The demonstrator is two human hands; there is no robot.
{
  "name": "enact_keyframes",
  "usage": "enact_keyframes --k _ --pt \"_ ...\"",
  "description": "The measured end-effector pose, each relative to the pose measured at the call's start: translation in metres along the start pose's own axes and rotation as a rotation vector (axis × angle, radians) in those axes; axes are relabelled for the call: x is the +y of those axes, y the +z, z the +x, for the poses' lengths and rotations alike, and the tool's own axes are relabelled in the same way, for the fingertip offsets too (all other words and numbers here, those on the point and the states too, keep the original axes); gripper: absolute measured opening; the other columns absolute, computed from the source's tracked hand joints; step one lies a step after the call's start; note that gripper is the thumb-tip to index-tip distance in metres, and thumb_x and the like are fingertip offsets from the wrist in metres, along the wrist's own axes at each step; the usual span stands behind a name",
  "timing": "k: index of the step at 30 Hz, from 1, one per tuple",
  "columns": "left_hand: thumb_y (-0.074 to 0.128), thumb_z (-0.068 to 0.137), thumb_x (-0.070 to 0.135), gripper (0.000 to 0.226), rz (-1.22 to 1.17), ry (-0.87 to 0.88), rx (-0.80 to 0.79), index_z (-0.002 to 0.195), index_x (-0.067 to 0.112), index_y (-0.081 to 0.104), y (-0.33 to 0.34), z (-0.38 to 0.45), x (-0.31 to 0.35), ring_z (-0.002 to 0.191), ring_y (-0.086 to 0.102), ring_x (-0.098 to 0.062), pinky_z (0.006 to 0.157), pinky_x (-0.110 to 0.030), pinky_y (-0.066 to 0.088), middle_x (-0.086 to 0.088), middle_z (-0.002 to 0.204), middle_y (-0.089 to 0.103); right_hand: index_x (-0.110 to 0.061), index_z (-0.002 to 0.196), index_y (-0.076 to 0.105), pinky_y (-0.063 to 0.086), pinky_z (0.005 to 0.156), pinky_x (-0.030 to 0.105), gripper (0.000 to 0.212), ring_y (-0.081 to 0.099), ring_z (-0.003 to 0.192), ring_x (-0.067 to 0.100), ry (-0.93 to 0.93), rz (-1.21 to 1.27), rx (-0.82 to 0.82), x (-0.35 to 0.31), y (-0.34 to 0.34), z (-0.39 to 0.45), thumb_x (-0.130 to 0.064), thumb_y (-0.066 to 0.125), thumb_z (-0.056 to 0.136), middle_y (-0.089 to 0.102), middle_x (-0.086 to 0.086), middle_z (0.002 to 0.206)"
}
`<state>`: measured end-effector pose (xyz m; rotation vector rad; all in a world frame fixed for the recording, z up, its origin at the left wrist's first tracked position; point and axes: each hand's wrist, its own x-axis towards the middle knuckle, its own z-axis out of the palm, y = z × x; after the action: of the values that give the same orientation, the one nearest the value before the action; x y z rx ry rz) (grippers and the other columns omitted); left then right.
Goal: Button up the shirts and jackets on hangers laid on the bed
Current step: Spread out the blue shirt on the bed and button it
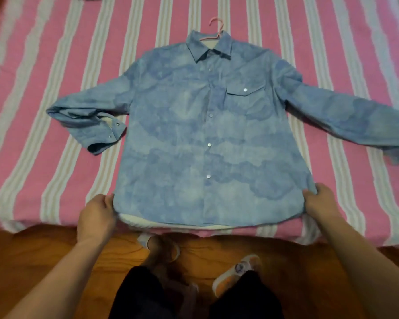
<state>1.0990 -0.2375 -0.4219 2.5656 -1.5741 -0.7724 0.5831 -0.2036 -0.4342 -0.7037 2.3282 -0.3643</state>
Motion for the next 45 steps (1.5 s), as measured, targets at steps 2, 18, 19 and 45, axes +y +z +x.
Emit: enact_keyframes --k 2,18,19,45 --pt "0.050 0.099 0.027 0.025 0.194 -0.066 -0.106 0.092 0.009 0.065 -0.016 -0.018 -0.020 0.094 0.064 -0.045 0.075 -0.045 0.050 -0.025 0.100 0.068 -0.006 0.111 0.057 0.045 0.081 0.038 0.020 0.058 0.094 0.034 0.039 -0.102 -0.092 0.012 -0.017 -0.024 -0.014 0.061 0.093 0.062 0.016 0.103" --pt "0.054 0.091 0.005 0.017 -0.228 0.756 0.052 0.102 0.012 0.065 0.128 0.091 0.144 0.098 0.061 -0.032 0.087 -0.040 0.046 -0.013 0.102 0.068 -0.015 0.115 0.058 0.044 0.093 0.037 0.048 0.056 0.110 0.029 -0.701 -0.228 0.012 -0.147 0.223 -0.025 -0.047 0.071 0.082 0.061 0.009 0.114" --pt "0.054 0.089 0.002 0.017 -0.248 0.780 0.106 0.100 0.011 0.064 0.138 0.100 0.134 0.098 0.061 -0.033 0.086 -0.039 0.044 -0.014 0.101 0.067 -0.015 0.113 0.057 0.044 0.091 0.038 0.046 0.056 0.110 0.031 -0.697 -0.274 0.068 -0.141 0.231 -0.020 -0.045 0.071 0.081 0.061 0.010 0.114" --pt "0.042 0.102 0.044 0.051 0.158 0.495 0.009 0.142 0.012 0.044 0.166 0.041 0.173 0.131 0.045 -0.031 0.096 -0.048 0.038 -0.010 0.143 0.044 -0.011 0.065 0.072 0.056 0.074 0.035 0.018 0.067 0.069 0.016 -0.431 0.385 -0.007 -0.100 0.229 -0.030 -0.007 0.074 0.082 0.074 0.002 0.067"
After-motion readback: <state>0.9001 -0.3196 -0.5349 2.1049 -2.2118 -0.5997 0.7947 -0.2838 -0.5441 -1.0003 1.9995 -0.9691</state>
